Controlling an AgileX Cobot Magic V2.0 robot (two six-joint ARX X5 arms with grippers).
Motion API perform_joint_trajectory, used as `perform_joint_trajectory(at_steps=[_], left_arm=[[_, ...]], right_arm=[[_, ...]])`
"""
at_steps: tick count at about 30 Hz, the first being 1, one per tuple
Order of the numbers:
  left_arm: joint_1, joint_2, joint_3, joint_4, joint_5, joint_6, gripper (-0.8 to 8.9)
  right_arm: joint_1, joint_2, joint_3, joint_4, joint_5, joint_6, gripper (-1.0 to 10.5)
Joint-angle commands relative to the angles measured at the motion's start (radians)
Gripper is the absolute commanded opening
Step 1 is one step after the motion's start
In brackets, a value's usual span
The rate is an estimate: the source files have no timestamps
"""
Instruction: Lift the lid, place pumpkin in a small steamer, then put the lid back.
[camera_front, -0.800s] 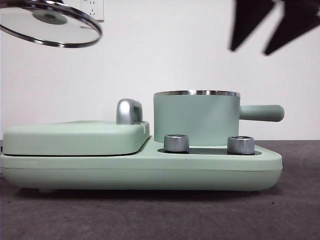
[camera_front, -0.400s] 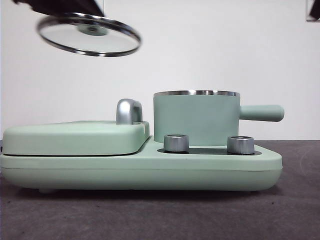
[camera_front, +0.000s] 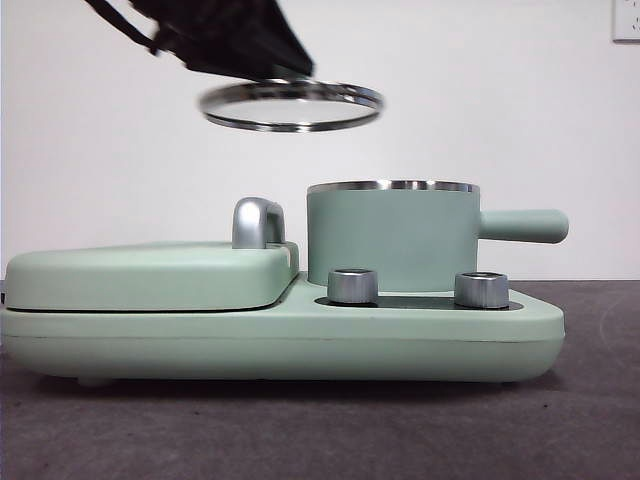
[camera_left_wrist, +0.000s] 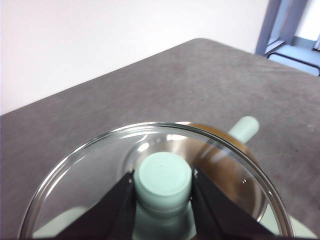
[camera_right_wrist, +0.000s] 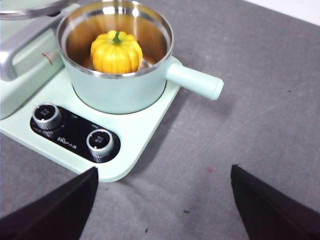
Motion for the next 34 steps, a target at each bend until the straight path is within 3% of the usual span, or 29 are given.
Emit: perform_joint_trajectory(at_steps=[1,18,34], left_arm=[[-0.029,0.053,0.039,0.085,-0.006,-0.003,0.10],[-0.085,0.343,0.193,0.257,-0.005,0.004,0.10],[-0.093,0.373,0.193,0.249,0.018,0.032,0.10]], right_arm=[[0.006,0.006,0.005,0.001,0.002,0.014,4.1],[0.006,0.006,0.005,0.002,0.001,0.013,4.1],[0.006,0.026,0.005,0.002,0.001,0.013,4.1]])
